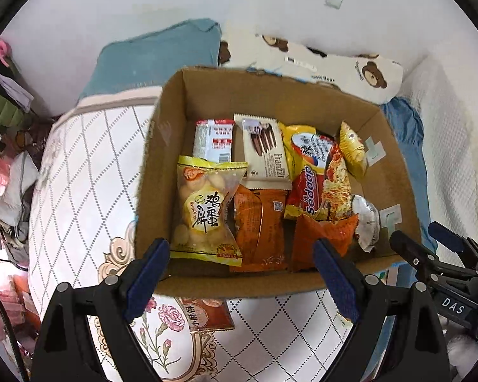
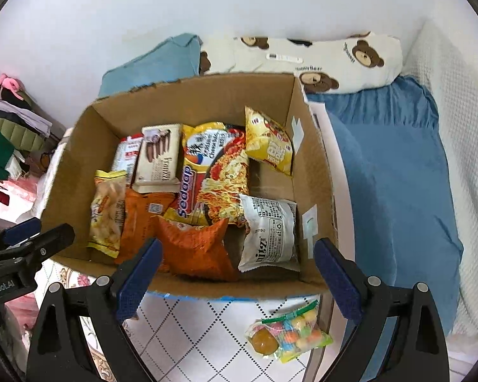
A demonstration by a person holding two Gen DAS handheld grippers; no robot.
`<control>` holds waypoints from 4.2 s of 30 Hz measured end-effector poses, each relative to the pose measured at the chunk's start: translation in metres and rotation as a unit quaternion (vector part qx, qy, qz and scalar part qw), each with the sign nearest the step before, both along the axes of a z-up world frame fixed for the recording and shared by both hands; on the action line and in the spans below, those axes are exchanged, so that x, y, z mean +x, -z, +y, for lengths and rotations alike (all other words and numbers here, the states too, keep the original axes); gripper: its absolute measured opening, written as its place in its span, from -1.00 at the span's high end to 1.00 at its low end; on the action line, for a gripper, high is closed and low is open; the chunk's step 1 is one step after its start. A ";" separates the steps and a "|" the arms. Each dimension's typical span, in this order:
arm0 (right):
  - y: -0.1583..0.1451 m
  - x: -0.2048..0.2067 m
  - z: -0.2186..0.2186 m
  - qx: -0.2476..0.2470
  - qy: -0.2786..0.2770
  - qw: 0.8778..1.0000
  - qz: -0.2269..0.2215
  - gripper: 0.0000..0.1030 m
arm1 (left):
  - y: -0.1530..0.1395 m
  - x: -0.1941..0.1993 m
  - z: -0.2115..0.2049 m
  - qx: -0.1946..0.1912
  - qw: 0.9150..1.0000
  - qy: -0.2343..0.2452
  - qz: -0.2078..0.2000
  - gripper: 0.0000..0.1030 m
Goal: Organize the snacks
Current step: 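Move both tools back toward the remaining snacks, then grasp the brown biscuit pack with left tool while right tool grasps the candy-ball bag, then carry both packs into the box and open both tools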
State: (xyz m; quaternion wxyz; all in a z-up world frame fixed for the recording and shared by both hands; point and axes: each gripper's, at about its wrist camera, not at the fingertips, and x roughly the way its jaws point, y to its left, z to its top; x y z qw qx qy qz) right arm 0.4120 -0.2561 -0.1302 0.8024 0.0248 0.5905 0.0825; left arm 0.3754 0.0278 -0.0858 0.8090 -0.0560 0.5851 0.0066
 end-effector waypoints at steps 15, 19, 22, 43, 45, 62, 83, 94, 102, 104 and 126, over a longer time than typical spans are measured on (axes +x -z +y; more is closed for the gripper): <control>-0.071 -0.078 0.001 -0.011 0.005 0.993 -0.116 -0.90 | -0.052 -0.072 -0.010 0.016 0.994 -0.009 -0.106 -0.78; -0.073 -0.095 -0.003 0.017 0.009 0.994 -0.109 -0.90 | -0.051 -0.089 -0.007 0.007 0.994 -0.013 -0.109 -0.78; -0.049 -0.103 -0.015 0.043 0.024 0.996 -0.074 -0.90 | -0.036 -0.102 -0.001 0.021 0.995 -0.018 -0.096 -0.78; 0.149 -0.094 -0.079 0.004 0.001 0.996 0.088 -0.32 | 0.173 -0.067 0.024 -0.013 0.993 -0.054 0.103 -0.55; 0.150 -0.096 -0.075 0.001 0.005 0.996 0.089 -0.28 | 0.170 -0.067 0.022 -0.014 0.994 -0.053 0.091 -0.15; 0.176 -0.206 -0.049 0.087 0.059 0.978 0.179 -0.28 | 0.190 -0.184 0.002 -0.054 0.989 -0.016 0.140 -0.06; 0.172 -0.218 -0.069 0.060 0.065 0.984 0.157 -0.23 | 0.215 -0.155 0.008 -0.073 0.986 -0.031 0.149 -0.20; 0.171 -0.224 -0.051 0.051 0.064 0.988 0.132 -0.05 | 0.186 -0.157 -0.004 -0.050 0.993 -0.008 0.107 -0.04; 0.098 -0.193 -0.052 0.120 0.067 0.988 0.068 -0.05 | 0.090 -0.137 -0.023 -0.099 0.994 0.032 0.028 -0.04; 0.073 -0.174 -0.047 0.138 0.063 0.987 0.048 -0.05 | 0.062 -0.122 -0.028 -0.115 0.992 0.044 0.011 -0.04; 0.052 0.105 -0.021 0.062 0.044 0.997 0.035 -0.06 | 0.068 0.127 -0.033 -0.084 0.990 0.063 0.099 -0.05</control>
